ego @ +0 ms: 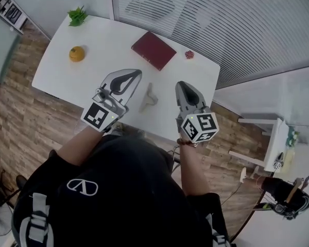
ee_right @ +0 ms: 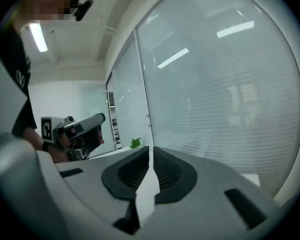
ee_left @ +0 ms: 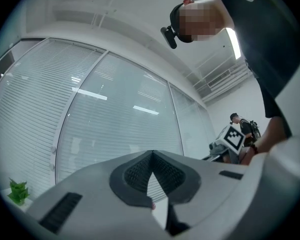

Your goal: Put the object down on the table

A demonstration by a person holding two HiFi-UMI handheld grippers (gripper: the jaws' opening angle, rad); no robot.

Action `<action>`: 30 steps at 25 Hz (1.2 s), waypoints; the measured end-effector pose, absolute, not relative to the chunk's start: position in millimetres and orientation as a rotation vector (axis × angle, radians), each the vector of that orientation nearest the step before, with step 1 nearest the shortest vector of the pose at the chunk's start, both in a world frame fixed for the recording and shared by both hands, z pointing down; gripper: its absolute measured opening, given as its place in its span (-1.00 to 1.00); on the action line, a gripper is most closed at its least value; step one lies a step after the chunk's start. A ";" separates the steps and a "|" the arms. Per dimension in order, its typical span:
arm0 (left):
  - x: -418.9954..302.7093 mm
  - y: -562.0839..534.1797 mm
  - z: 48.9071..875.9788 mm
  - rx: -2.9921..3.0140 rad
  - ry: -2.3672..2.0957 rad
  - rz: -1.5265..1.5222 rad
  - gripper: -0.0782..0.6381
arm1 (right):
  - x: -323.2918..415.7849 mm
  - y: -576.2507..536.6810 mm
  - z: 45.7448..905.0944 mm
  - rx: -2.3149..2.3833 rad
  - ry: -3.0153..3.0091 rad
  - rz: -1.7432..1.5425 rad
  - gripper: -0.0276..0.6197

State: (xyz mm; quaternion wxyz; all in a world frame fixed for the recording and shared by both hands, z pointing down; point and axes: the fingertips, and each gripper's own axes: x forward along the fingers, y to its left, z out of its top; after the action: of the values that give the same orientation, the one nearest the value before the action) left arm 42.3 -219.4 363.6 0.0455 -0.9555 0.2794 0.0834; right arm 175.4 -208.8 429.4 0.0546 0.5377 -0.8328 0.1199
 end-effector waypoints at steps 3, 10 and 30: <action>44.3 -215.9 356.8 -2.902 0.825 0.252 -0.77 | 168.2 -199.1 400.5 1.683 -2.492 0.060 -0.86; 47.3 -211.0 354.7 -2.883 0.799 0.241 -0.77 | 156.5 -184.0 366.8 1.754 -2.482 -0.197 -0.89; 50.0 -215.4 364.1 -2.900 0.814 0.177 -0.77 | 156.0 -180.6 382.8 1.773 -2.428 -0.264 -0.91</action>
State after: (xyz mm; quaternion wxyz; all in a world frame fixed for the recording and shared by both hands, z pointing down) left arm 50.0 -215.4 364.1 0.0620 -0.9593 0.2693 0.0587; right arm 156.0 -180.6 382.8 0.0617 0.5863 -0.8030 -0.0874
